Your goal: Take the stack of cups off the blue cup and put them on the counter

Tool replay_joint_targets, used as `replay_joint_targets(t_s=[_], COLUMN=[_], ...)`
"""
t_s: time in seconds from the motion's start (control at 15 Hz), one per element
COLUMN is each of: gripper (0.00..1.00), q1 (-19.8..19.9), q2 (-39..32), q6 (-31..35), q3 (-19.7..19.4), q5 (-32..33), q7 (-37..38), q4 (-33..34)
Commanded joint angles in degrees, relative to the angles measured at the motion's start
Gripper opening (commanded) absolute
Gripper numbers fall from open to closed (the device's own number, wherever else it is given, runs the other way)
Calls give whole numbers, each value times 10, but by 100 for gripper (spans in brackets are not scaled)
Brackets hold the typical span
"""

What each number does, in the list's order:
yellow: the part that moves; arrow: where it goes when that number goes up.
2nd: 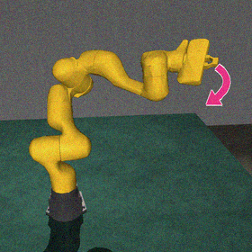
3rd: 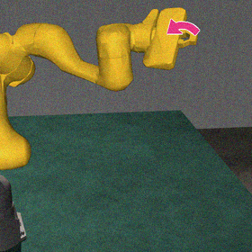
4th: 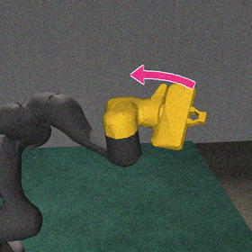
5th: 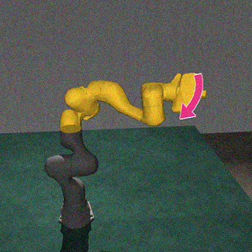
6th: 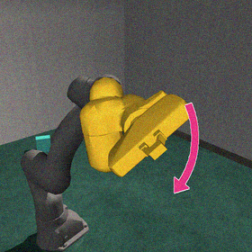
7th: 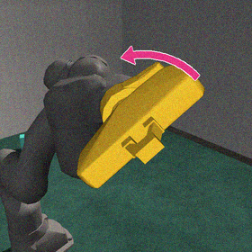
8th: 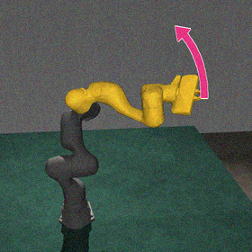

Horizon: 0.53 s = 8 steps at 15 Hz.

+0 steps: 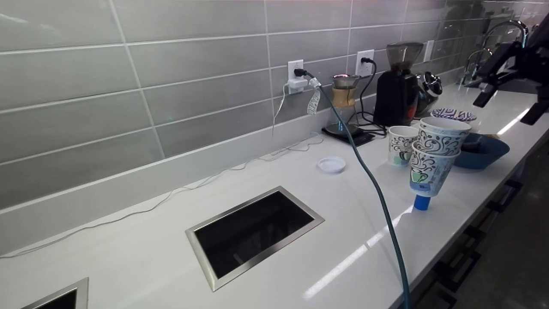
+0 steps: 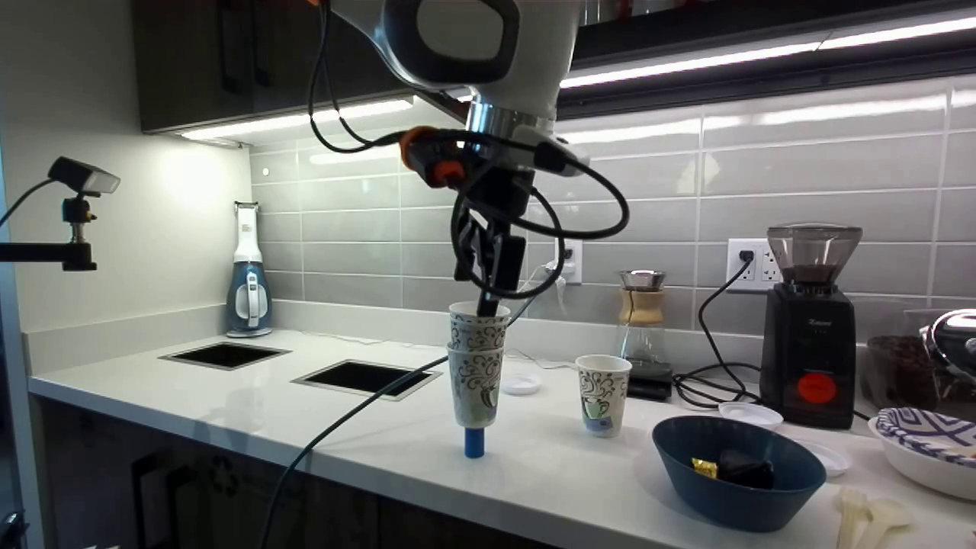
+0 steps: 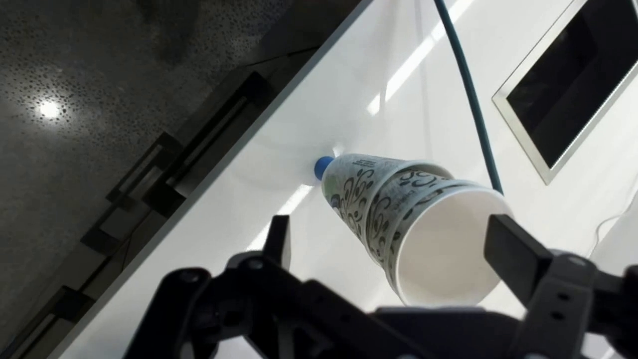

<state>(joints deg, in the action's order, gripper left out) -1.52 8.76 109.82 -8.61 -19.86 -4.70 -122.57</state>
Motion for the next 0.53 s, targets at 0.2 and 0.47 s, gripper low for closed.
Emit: replay_joint_targets(t_s=[0.2,0.47], gripper=[100,100], q1=[15,16], q2=[-89,-110], q6=[22,49], q3=[31,42], q5=[-27,-27], q7=[27,34], q4=[39,36])
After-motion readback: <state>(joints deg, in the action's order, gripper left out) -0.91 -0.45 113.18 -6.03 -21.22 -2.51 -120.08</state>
